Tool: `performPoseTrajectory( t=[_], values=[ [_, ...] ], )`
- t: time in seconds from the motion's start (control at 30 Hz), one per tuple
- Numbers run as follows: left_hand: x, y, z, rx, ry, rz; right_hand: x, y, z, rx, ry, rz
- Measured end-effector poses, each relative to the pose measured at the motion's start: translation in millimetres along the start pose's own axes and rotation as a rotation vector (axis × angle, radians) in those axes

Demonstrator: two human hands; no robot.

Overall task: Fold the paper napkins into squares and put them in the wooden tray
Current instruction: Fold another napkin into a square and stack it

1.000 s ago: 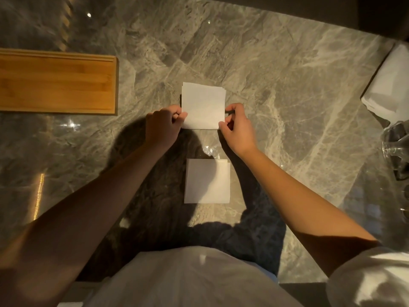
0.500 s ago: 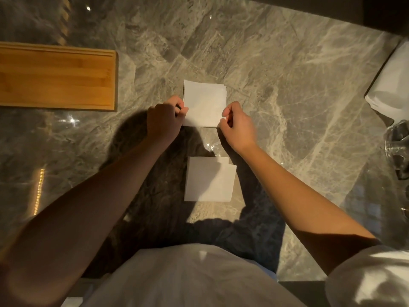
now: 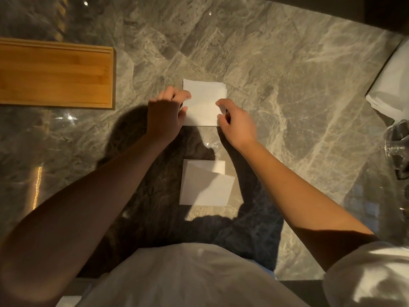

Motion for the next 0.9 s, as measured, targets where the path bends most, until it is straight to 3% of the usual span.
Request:
performPoseTrajectory(
  t=[0.3,0.5,0.6,0.7,0.9],
  values=[
    [-30,4,-15,0.019,-0.174,-0.153,-5,-2,3,0.032,0.079,-0.033],
    [-36,10,-18,0.008,-0.199,-0.150,-4,-4,5,0.007,0.093,-0.015],
    [-34,12,-15,-0.007,-0.195,-0.149,4,-3,-8,0.099,0.169,0.057],
    [-32,13,-15,0.014,-0.191,-0.155,0,-8,-14,0.150,0.305,0.010],
    [-25,12,-14,0.091,-0.215,-0.184,2,-9,-2,0.110,0.341,-0.051]
  ],
)
Point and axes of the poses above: each hand's wrist, its own y-axis away from the middle knuckle, its own x-axis out of the back of the hand, z = x × y, the point moved 9 cm from there along -y, towards the middle knuckle, and after that the axes turned 2 degrees about -y, right-handed, at the moved point
